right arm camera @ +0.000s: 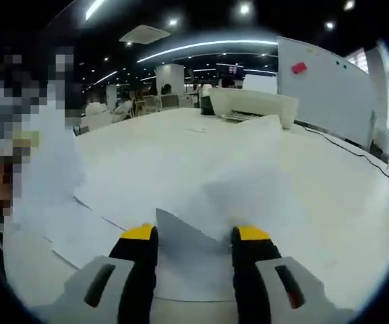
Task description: Organize the stack of printing papers by aligning and flattening the scattered papers on the table
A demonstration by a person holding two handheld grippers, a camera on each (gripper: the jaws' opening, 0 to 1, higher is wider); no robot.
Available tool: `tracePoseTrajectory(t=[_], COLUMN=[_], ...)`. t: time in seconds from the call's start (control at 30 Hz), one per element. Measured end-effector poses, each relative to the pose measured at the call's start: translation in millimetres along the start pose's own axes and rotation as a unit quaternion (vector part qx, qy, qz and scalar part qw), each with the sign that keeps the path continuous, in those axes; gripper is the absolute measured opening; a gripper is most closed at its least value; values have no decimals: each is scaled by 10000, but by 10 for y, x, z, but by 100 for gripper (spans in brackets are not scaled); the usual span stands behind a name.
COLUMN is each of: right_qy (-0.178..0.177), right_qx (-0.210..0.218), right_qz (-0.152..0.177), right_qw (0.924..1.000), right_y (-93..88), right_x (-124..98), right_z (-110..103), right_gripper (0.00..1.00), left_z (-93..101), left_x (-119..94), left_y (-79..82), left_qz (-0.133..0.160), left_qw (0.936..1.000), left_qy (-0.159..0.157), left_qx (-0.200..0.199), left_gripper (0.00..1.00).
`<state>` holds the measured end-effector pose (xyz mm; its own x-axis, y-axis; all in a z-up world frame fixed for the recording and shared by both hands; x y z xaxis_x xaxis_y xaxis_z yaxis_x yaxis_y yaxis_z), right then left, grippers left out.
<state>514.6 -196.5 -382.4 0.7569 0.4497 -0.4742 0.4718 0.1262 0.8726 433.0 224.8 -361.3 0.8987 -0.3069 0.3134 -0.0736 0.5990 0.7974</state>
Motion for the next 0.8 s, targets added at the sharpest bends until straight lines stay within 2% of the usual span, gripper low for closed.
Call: tracePoseTrajectory(t=[0.13,0.2,0.27,0.47,0.8], right_qy=[89,142,253,267,303], right_qx=[-38,-120,-129,-220,-139], right_qz=[-7,17,-7,-11,27], right_qw=[10000,9998,9996,9994,9994], right_y=[-7,-7,-4,14,7], right_x=[0,2,24,67,94], right_z=[-72,-106,-115,-118,-113], right_gripper=[28,18,12,8,1], left_z=[0,0,-3,-7,-23], left_x=[1,1,2,0,1], left_y=[0,0,1,3,7], left_qz=[-2,-7,-10,-3,-1], left_qw=[10000,10000,10000,10000,10000], left_qy=[0,-5,-9,-13,-16], left_qx=[2,-1,2,-12,-33], left_gripper=[6,6,6,6,6])
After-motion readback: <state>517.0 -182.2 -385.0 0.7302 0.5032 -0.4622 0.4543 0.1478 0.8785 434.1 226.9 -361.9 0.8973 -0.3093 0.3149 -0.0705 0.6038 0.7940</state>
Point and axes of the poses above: the point that each gripper's makers call its tool centre point, and the gripper's own axes: x roughly forward along the fingers, z roughly to its right, y roughly out of its top, the point moved 9 cm from there along -x, roughly backward along the fingers, and after that the axes turned 7 degrees about x, right-handed, at the moved point
